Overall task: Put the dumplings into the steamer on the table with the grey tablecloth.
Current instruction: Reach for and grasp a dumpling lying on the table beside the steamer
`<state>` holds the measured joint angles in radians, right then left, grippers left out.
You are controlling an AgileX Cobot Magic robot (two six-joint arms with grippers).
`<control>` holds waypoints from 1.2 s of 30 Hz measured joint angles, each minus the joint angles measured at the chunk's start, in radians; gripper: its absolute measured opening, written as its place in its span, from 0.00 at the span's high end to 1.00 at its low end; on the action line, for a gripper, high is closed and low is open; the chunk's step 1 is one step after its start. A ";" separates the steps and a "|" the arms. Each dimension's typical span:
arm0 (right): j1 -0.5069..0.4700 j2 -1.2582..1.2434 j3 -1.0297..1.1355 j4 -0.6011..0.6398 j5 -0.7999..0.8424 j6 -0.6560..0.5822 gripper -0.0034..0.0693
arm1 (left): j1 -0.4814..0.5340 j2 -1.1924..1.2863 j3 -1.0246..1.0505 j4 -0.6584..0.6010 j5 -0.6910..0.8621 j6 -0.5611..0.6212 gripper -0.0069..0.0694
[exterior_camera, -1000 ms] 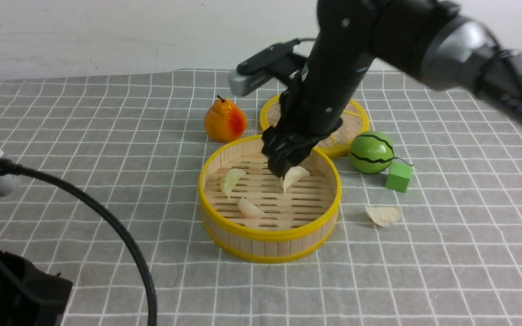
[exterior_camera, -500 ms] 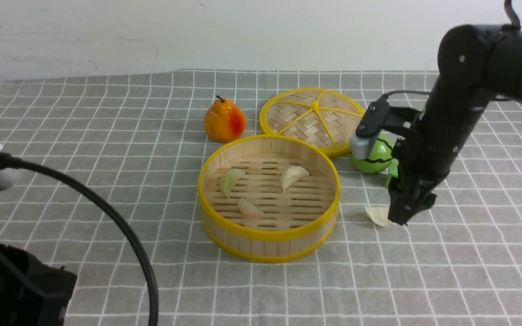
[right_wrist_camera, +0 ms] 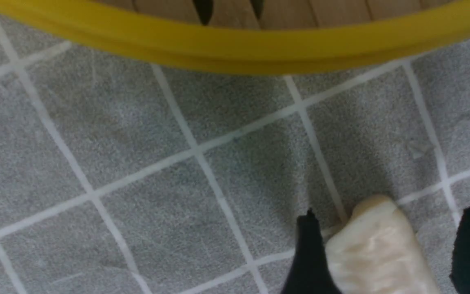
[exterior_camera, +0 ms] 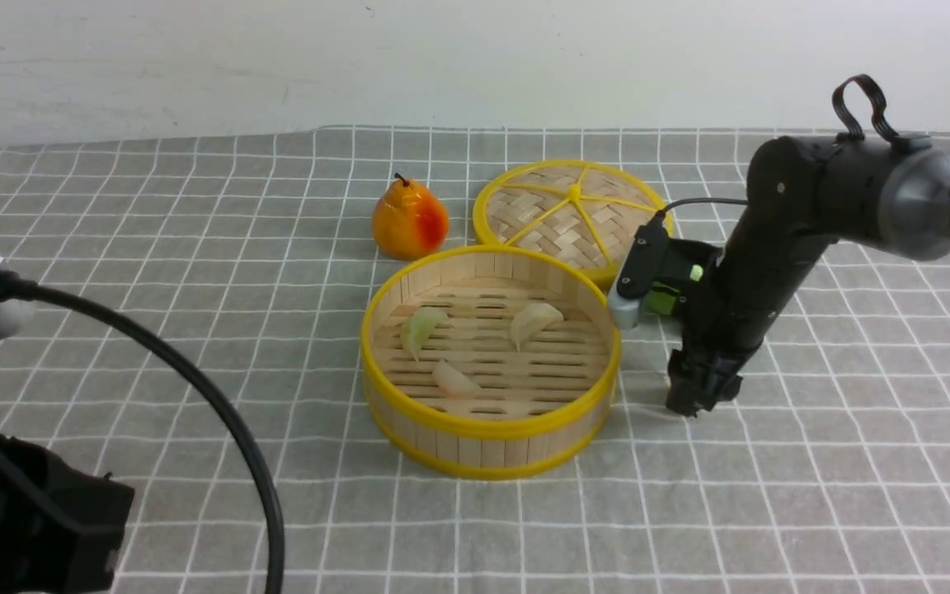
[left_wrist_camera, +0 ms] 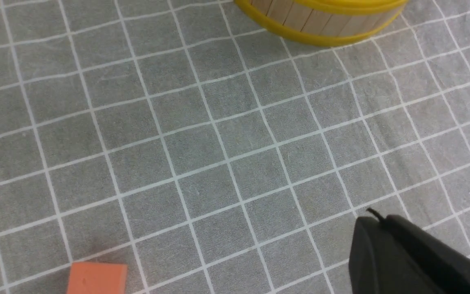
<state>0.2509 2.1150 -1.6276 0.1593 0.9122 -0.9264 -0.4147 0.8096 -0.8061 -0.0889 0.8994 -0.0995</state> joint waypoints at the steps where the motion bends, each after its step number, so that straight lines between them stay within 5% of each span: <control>1: 0.000 0.003 0.000 -0.011 0.002 0.000 0.36 | 0.000 0.000 0.000 0.005 0.000 0.000 0.90; 12: 0.000 0.010 0.000 -0.055 0.043 0.000 0.69 | 0.000 0.000 0.000 0.014 -0.001 0.000 0.89; 15: 0.000 0.002 0.000 -0.055 0.052 0.000 0.70 | 0.000 0.000 0.000 0.015 -0.001 0.000 0.89; 20: 0.000 -0.039 -0.007 -0.063 0.103 0.010 0.97 | 0.000 0.000 0.000 0.015 -0.001 0.000 0.89; 29: 0.000 -0.102 -0.080 -0.056 0.191 0.190 0.98 | 0.000 0.000 0.000 0.016 -0.004 0.000 0.88; 36: 0.000 -0.076 -0.080 -0.056 0.229 0.205 0.90 | 0.000 0.000 0.000 0.016 -0.001 0.000 0.88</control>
<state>0.2509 2.0389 -1.7077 0.1036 1.1414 -0.7214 -0.4147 0.8096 -0.8061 -0.0733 0.8987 -0.0995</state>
